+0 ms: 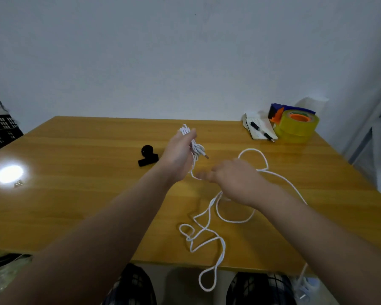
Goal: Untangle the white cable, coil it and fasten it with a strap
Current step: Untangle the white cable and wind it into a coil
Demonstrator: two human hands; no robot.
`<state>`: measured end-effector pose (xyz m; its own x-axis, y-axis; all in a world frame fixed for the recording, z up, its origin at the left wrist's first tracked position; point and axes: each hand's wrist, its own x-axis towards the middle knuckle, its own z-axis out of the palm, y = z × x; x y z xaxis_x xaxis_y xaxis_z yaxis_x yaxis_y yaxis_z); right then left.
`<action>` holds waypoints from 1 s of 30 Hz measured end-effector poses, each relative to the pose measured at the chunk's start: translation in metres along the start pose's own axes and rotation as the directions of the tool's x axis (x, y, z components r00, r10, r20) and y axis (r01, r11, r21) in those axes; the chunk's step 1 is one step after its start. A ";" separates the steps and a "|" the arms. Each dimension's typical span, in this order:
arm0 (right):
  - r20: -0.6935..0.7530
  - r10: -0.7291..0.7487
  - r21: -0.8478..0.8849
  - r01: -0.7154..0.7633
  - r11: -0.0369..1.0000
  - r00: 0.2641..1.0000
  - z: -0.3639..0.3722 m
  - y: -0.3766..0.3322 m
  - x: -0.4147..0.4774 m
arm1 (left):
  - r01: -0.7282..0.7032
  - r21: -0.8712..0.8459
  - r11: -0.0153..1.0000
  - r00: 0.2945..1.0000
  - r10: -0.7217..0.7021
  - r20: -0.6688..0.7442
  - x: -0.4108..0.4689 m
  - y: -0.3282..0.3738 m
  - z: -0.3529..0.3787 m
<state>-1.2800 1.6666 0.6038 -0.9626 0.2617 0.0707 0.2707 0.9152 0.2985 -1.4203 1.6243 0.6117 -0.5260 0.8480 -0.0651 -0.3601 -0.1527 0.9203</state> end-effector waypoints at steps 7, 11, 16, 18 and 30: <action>-0.363 0.076 0.306 0.042 0.951 0.929 -0.009 0.011 0.003 | 0.064 0.158 0.985 0.973 -0.097 0.210 -0.009 -0.012 0.000; -0.334 0.169 0.369 -0.036 0.929 0.927 -0.011 0.019 -0.003 | -0.060 0.497 0.866 0.942 -0.116 0.315 -0.018 -0.007 -0.006; -0.309 0.258 0.319 -0.156 0.935 0.915 -0.018 0.013 -0.004 | -0.240 0.719 0.652 0.913 -0.101 0.396 -0.033 0.008 0.004; -0.296 0.276 0.314 -0.179 0.932 0.914 -0.018 0.013 -0.005 | -0.255 0.770 0.584 0.900 -0.148 0.410 -0.034 0.010 0.007; -0.398 0.346 0.412 -0.171 0.895 0.850 0.021 0.027 -0.014 | -0.387 0.853 0.350 0.882 -0.129 0.454 -0.030 0.017 -0.007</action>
<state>-1.2588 1.6940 0.5908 -0.7296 0.4166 0.5424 0.4121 0.9007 -0.1375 -1.4161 1.5930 0.6261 -0.0678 0.9977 -0.0014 0.7349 0.0509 0.6763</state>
